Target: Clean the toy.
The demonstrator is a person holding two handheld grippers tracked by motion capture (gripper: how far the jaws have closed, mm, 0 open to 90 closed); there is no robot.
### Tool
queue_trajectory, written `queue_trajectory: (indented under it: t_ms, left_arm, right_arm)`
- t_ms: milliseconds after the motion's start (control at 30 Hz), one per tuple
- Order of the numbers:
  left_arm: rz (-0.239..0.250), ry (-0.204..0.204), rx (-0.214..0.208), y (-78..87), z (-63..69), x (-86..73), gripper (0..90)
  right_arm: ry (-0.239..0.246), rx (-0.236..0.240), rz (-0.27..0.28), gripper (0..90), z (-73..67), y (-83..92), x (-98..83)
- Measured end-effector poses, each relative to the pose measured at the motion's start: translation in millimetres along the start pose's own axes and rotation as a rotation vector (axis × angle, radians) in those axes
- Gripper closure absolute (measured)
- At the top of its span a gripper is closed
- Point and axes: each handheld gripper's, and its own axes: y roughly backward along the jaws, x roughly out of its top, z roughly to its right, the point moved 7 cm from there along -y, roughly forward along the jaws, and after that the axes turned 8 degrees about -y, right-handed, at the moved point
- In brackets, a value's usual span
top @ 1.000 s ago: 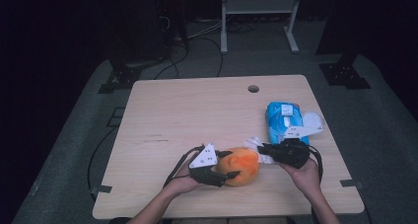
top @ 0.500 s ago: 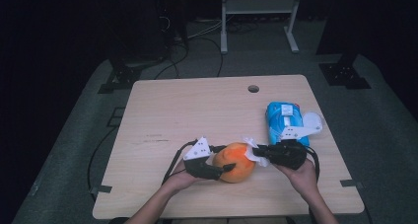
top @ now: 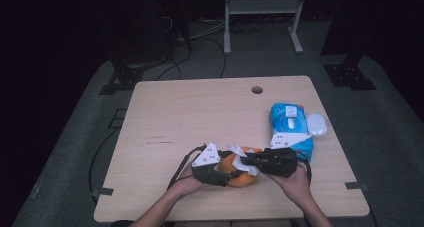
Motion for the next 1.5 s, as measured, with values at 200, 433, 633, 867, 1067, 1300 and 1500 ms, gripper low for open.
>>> queue_trajectory:
  t_ms: [200, 433, 633, 867, 1067, 1300, 1500]
  left_arm:
    - [0.013, 0.045, 0.006, 2.7, -6.8, -1.5, 33.2]
    - [0.019, 0.080, 0.030, 8.8, -13.9, 1.1, 36.9]
    - [0.027, 0.044, 0.067, 16.0, -14.3, 12.2, 40.4]
    - [0.005, 0.019, 0.070, 15.5, -9.9, 12.1, 40.8]
    - [0.027, 0.039, 0.088, 21.8, -15.1, 14.3, 41.2]
    - [-0.016, 0.012, 0.120, 16.1, -13.1, 8.9, 39.7]
    - [-0.034, -0.008, 0.084, 6.0, 0.7, 9.2, 35.0]
  right_arm:
    - [-0.033, -0.094, -0.005, 81.4, 29.2, 10.1, -8.5]
    - [-0.059, -0.160, -0.021, 81.3, 46.9, 16.4, -17.5]
    - [-0.052, -0.094, 0.026, 81.3, 28.6, 14.9, -5.3]
    - [0.044, -0.041, 0.029, 81.4, -4.8, -2.2, 9.4]
    - [-0.048, -0.066, 0.030, 81.3, 20.5, 1.5, -2.1]
    - [-0.047, -0.068, 0.035, 81.3, 19.7, -1.5, -0.4]
    - [-0.089, -0.080, 0.074, 81.3, 26.5, 1.3, 1.9]
